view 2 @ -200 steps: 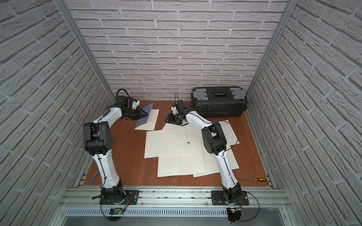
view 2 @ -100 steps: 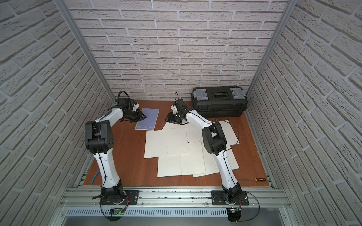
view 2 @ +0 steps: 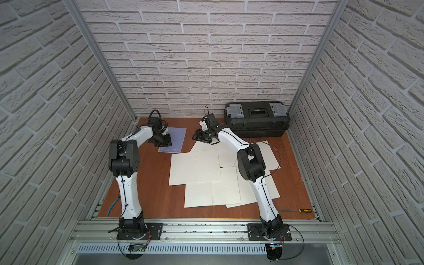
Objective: Close the notebook
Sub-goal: Move the notebook to the center of the board.
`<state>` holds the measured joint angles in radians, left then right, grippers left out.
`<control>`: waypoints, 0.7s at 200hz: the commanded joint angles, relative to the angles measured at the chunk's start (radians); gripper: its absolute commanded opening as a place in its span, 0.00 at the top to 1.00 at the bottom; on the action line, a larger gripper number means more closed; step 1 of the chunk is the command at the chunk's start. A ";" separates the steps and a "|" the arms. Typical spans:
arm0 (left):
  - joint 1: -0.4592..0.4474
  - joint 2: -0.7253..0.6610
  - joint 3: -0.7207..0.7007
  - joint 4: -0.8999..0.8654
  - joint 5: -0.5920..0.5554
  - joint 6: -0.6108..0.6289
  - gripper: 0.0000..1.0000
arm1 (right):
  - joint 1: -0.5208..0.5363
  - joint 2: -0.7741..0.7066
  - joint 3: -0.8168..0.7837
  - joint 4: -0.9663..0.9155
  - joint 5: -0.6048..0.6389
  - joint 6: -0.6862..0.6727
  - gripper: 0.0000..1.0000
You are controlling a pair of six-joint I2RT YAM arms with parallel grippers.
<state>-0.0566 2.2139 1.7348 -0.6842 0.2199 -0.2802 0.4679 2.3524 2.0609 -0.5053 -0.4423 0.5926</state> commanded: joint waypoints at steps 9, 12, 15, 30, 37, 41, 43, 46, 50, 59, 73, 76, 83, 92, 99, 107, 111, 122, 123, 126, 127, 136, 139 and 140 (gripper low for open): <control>-0.024 0.039 0.050 -0.086 -0.117 0.050 0.76 | 0.006 -0.010 0.013 0.019 -0.004 0.000 0.47; -0.026 0.040 0.053 -0.089 -0.122 0.051 0.76 | 0.006 -0.011 0.011 0.018 -0.004 0.000 0.47; -0.028 0.040 0.056 -0.091 -0.127 0.051 0.76 | 0.006 -0.011 0.010 0.017 -0.003 -0.001 0.47; -0.042 0.033 0.062 -0.097 -0.149 0.056 0.73 | 0.006 -0.017 0.005 0.016 0.002 -0.006 0.47; -0.050 0.030 0.067 -0.101 -0.156 0.056 0.70 | 0.005 -0.020 0.004 0.014 0.004 -0.009 0.47; -0.054 0.029 0.071 -0.102 -0.160 0.056 0.68 | 0.003 -0.022 0.003 0.013 0.005 -0.009 0.47; -0.056 0.027 0.072 -0.104 -0.162 0.056 0.68 | 0.002 -0.023 0.002 0.013 0.005 -0.009 0.47; -0.060 0.026 0.075 -0.105 -0.166 0.055 0.67 | 0.002 -0.023 0.001 0.012 0.006 -0.010 0.47; -0.064 0.023 0.080 -0.106 -0.171 0.054 0.67 | 0.000 -0.027 -0.001 0.013 0.005 -0.009 0.47; -0.078 0.017 0.085 -0.109 -0.187 0.052 0.64 | -0.005 -0.034 -0.008 0.014 0.008 -0.010 0.47; -0.095 0.015 0.101 -0.113 -0.205 0.040 0.60 | -0.016 -0.048 -0.026 0.014 0.012 -0.010 0.47; -0.099 0.015 0.105 -0.115 -0.203 0.039 0.59 | -0.018 -0.051 -0.029 0.014 0.014 -0.010 0.47; -0.106 0.016 0.113 -0.117 -0.198 0.034 0.58 | -0.025 -0.062 -0.042 0.017 0.016 -0.009 0.47; -0.118 0.020 0.126 -0.121 -0.197 0.026 0.57 | -0.035 -0.075 -0.061 0.023 0.018 -0.009 0.47; -0.125 0.023 0.137 -0.127 -0.196 0.023 0.56 | -0.042 -0.087 -0.078 0.026 0.018 -0.008 0.47; -0.132 0.029 0.153 -0.132 -0.200 0.017 0.56 | -0.050 -0.100 -0.096 0.031 0.020 -0.010 0.47; -0.137 0.033 0.162 -0.136 -0.203 0.014 0.55 | -0.053 -0.108 -0.105 0.033 0.022 -0.009 0.47; -0.146 0.046 0.186 -0.149 -0.208 0.010 0.54 | -0.065 -0.124 -0.126 0.032 0.025 -0.013 0.47; -0.147 0.047 0.189 -0.150 -0.208 0.010 0.54 | -0.065 -0.126 -0.129 0.033 0.024 -0.014 0.47; -0.150 0.050 0.195 -0.152 -0.210 0.009 0.53 | -0.069 -0.131 -0.134 0.033 0.024 -0.014 0.47; -0.149 0.051 0.197 -0.153 -0.211 0.009 0.53 | -0.071 -0.132 -0.136 0.033 0.025 -0.014 0.47; -0.158 0.062 0.216 -0.160 -0.212 0.007 0.52 | -0.082 -0.145 -0.156 0.034 0.028 -0.016 0.47; -0.161 0.065 0.224 -0.163 -0.213 0.007 0.51 | -0.085 -0.151 -0.163 0.035 0.029 -0.017 0.47; -0.162 0.067 0.225 -0.164 -0.213 0.007 0.51 | -0.086 -0.152 -0.165 0.036 0.029 -0.017 0.47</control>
<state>-0.2005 2.2421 1.9076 -0.8036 0.0299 -0.2657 0.4118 2.3039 1.9343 -0.5007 -0.4294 0.5900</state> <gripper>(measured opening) 0.477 0.530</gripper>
